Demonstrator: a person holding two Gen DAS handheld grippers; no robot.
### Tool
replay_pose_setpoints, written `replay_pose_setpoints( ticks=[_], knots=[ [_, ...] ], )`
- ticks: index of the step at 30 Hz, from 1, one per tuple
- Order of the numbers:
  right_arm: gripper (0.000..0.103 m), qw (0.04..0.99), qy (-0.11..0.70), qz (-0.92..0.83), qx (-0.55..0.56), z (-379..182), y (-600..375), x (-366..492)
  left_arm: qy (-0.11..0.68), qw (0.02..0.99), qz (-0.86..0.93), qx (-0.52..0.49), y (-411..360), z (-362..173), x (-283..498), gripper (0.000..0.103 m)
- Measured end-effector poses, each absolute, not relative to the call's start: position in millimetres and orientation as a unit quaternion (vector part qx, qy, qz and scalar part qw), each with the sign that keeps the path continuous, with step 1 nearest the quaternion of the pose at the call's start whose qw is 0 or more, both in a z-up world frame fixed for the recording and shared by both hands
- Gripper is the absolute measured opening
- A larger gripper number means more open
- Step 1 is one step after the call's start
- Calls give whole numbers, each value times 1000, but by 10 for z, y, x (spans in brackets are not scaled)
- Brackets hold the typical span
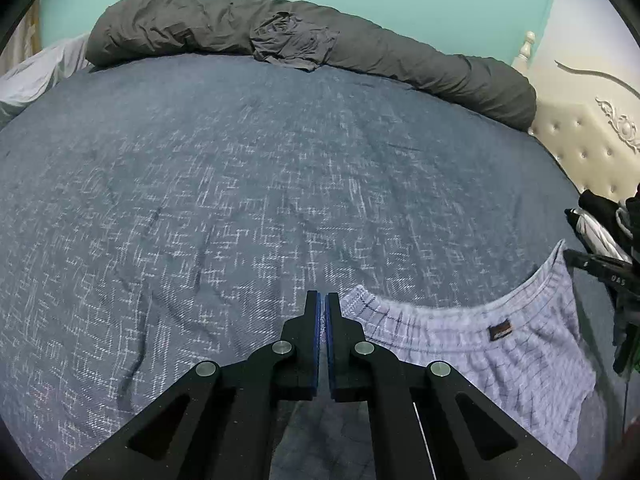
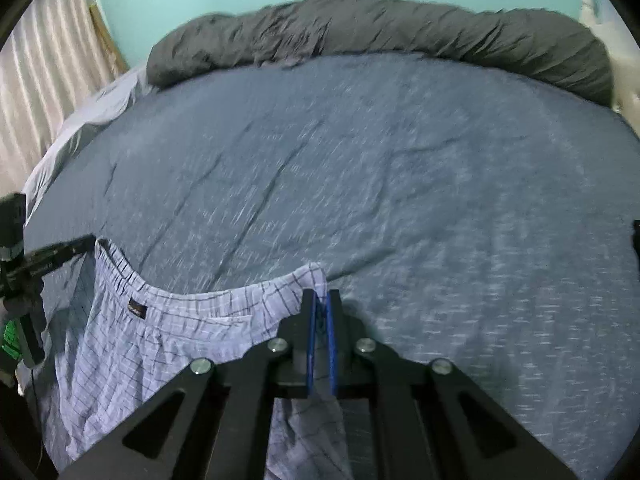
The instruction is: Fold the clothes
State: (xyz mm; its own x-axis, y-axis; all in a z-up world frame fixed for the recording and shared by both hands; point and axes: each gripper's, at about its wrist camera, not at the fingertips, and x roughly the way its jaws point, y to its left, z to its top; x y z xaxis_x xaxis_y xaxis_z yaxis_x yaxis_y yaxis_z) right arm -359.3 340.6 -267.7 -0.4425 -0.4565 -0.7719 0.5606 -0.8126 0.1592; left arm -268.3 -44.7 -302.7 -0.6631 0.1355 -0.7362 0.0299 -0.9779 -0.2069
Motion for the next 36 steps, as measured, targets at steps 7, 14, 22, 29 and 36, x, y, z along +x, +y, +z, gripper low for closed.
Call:
replay_pose_setpoints(
  ticks=[7,14,22,29,36],
  knots=[
    [4,267,44,-862,429,-2675,3559,-3652,-101,30,911,-399,-434,-2970,-2852,2],
    [4,258,53,-858,442,-2769,3539,-3728,-101,28,909,-404,-480,-2990,-3088,2],
    [5,219,62,-847,481,-3058,3458,-3925,-86,42,886,-454,-399,-3247,-3223,3],
    [10,237,47,-859,451,-2881,3479,-3820,-73,45,891,-446,-330,-3178,-3207,3],
    [42,243,17,-846,475,-2915,3492,-3922,-85,50,893,-438,-349,-3138,-3202,9]
  ],
)
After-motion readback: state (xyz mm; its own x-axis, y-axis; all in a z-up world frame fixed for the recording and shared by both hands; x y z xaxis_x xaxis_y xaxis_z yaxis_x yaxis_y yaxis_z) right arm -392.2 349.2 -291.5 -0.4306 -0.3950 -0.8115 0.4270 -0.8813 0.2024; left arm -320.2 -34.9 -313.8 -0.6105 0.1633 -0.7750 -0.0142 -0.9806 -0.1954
